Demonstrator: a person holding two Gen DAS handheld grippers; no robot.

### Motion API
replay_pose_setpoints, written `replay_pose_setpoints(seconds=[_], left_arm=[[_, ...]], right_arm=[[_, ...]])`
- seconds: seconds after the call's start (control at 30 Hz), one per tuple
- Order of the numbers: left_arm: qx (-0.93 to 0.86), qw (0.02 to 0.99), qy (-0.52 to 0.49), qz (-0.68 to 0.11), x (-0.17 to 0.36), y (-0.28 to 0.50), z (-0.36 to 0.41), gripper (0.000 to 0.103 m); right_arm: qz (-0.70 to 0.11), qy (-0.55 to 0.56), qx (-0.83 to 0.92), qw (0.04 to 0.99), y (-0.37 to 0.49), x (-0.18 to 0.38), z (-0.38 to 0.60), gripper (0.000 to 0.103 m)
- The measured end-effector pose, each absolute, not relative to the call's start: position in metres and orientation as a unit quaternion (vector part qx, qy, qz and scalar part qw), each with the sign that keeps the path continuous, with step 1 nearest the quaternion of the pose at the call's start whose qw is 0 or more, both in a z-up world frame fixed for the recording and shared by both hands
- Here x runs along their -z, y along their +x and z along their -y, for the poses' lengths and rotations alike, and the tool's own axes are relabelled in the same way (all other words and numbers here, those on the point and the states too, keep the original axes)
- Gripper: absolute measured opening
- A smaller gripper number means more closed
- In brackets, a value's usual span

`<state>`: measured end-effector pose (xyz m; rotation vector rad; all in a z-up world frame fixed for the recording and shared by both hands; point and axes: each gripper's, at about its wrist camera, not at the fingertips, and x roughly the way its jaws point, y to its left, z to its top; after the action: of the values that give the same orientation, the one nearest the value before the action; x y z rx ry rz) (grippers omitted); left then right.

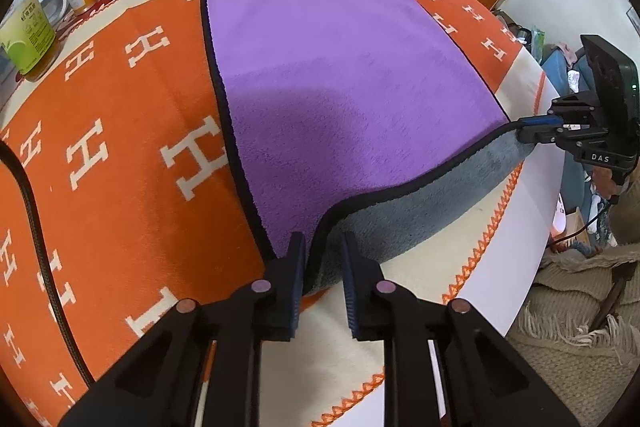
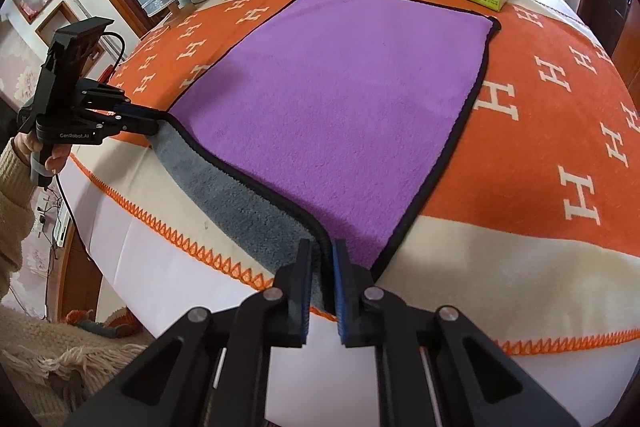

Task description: Fold towel

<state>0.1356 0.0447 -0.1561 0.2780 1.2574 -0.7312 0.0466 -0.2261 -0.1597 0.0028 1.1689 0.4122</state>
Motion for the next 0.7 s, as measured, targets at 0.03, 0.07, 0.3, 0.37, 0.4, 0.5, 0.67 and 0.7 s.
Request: replay_pose_setpoints(seconds=[0.03, 0.07, 0.3, 0.37, 0.4, 0.5, 0.67, 0.7], left_arm=[[0.332, 0.739, 0.127, -0.573, 0.156, 0.136, -0.045, 0.013], [0.331, 0.738, 0.128, -0.573, 0.157, 0.137, -0.044, 0.012], [0.317, 0.752, 0.154, -0.557, 0.151, 0.129, -0.041, 0.006], [0.309, 0.756, 0.166, -0.552, 0.149, 0.126, -0.038, 0.005], [0.303, 0.76, 0.176, -0.548, 0.148, 0.124, -0.036, 0.004], [0.285, 0.767, 0.203, -0.537, 0.147, 0.119, -0.03, 0.004], [0.258, 0.785, 0.222, -0.518, 0.14, 0.116, -0.018, 0.003], [0.253, 0.789, 0.222, -0.513, 0.138, 0.117, -0.016, 0.003]], right_arm=[[-0.547, 0.0, -0.193, 0.815, 0.046, 0.159, 0.226, 0.008], [-0.545, 0.0, -0.193, 0.816, 0.046, 0.159, 0.226, 0.008], [-0.542, -0.002, -0.19, 0.819, 0.045, 0.157, 0.226, 0.006], [-0.539, -0.001, -0.188, 0.821, 0.044, 0.156, 0.226, 0.006], [-0.537, -0.001, -0.187, 0.822, 0.044, 0.155, 0.225, 0.005], [-0.53, -0.005, -0.181, 0.829, 0.042, 0.153, 0.224, 0.005], [-0.511, -0.017, -0.163, 0.844, 0.04, 0.147, 0.221, 0.004], [-0.507, -0.019, -0.16, 0.847, 0.04, 0.146, 0.221, 0.004]])
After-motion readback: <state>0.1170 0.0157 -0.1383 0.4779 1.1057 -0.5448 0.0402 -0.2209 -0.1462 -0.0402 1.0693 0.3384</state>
